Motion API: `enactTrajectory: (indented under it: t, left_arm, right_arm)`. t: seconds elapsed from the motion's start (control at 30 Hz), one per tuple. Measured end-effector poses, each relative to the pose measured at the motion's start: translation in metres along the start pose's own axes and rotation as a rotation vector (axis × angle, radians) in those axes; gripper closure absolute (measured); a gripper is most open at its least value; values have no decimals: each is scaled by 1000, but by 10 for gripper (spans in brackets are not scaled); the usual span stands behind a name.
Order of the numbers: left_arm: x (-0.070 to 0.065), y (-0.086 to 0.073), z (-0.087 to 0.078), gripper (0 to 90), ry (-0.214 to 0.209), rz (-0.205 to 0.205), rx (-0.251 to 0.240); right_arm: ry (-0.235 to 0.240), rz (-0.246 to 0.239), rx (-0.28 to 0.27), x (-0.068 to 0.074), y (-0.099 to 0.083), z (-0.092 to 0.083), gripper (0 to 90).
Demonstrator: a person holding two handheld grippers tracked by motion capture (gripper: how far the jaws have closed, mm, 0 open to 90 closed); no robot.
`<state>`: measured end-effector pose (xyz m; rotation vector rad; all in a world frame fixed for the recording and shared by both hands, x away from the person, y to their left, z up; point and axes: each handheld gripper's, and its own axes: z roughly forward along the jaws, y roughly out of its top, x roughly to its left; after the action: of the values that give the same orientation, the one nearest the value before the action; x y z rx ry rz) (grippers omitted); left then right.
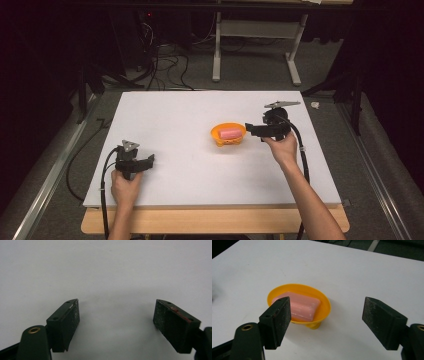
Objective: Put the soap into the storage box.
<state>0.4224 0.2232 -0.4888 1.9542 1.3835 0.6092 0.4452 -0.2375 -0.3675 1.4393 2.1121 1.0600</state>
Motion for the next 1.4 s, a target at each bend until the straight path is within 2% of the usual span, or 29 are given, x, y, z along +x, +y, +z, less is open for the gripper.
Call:
enactTrajectory:
  t: [0.7, 1.4]
  left_arm:
    - [0, 0, 0, 216, 0, -1, -2]
    - [0, 0, 0, 215, -2, 0, 2]
  right_arm:
    - [-28, 29, -61, -21, -18, -33, 243]
    - [-52, 70, -101, -42, -44, -56, 245]
